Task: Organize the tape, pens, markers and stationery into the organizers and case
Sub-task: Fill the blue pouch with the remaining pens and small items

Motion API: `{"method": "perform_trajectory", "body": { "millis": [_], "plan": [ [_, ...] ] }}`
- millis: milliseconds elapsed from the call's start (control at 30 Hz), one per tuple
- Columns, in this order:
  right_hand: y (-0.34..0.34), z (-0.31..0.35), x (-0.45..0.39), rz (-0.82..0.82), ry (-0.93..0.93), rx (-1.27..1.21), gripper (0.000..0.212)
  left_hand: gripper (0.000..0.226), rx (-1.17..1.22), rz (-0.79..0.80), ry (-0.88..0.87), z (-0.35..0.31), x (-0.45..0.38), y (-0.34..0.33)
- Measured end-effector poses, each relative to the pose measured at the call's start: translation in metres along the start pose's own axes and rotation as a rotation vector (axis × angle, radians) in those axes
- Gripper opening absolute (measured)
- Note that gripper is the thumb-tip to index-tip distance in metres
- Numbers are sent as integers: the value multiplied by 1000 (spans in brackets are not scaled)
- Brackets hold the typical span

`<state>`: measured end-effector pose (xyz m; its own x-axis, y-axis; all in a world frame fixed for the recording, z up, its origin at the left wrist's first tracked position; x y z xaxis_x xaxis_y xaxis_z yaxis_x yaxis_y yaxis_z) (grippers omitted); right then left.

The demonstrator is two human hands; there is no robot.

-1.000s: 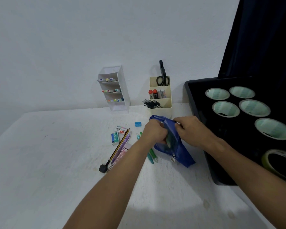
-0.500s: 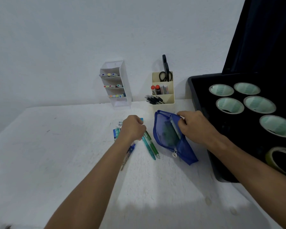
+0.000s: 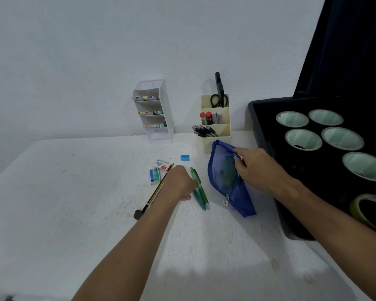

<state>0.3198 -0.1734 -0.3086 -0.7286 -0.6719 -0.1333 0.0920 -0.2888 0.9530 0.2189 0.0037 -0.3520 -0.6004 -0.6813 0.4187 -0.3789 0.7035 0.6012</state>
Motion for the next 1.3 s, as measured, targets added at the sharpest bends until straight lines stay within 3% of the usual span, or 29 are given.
{"method": "perform_trajectory", "body": {
  "millis": [367, 533, 733, 900, 1100, 1300],
  "plan": [
    [1, 1, -1, 24, -2, 6, 16, 26, 91, -84, -141, -21, 4, 16],
    [0, -1, -2, 20, -8, -6, 17, 24, 301, 64, -262, -46, 16, 10],
    [3, 1, 0, 25, -8, 7, 19, 5, 257, 126, -332, -61, 24, -20],
    [4, 3, 1, 13, 16, 47, 25, 24, 233, 70, -451, -63, 24, -28],
    [1, 2, -1, 15, 13, 97, 28, 27, 223, -26, -339, -38, 8, -3],
    [2, 1, 0, -26, 9, 84, 30, 18, -35, -109, -216, -20, 0, 1]
  ]
}}
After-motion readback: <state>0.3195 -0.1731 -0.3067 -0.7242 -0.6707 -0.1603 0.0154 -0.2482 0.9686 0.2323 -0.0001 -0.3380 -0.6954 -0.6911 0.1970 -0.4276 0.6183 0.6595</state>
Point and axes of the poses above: each hand's wrist, its own x-axis away from the middle knuckle, its own y-axis out of the back of the hand, z = x × y, the point moved 3 cm from there along -x, towards the middle knuckle, and after that the axes turned 15 degrees about x, right-handed, at the moved point
